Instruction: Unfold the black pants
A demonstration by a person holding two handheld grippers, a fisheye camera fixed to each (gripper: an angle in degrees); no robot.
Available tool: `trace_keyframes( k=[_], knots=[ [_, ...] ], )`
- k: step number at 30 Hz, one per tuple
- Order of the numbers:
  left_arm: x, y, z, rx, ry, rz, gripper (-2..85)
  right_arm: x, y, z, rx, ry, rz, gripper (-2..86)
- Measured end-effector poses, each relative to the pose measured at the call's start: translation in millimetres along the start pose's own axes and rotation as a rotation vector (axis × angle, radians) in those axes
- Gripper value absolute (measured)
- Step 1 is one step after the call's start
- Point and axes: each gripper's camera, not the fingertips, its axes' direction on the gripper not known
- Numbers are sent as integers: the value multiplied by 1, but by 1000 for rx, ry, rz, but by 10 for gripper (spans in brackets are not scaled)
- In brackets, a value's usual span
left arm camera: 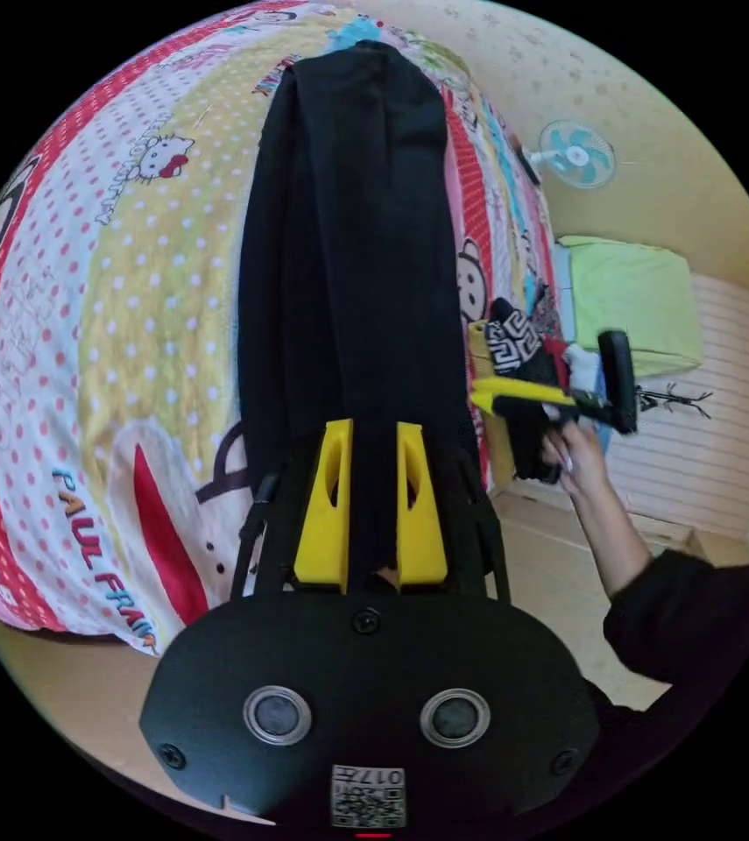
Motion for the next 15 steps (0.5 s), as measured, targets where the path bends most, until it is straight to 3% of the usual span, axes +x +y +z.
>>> trace_keyframes(
  k=[3,5,10,12,15],
  knots=[
    [0,0,36,-103,40,-27,98,11,54,16,54,67,130,142],
    [6,6,57,-163,31,-1,100,21,80,9,112,-64,149,135],
    [10,-4,66,-213,20,64,34,42,101,2,9,-444,42,51],
    [1,-6,43,-219,120,37,19,41,110,-20,72,-599,14,42],
    [-1,14,-42,-92,241,6,5,22,123,-60,138,-713,-51,36]
  ],
)
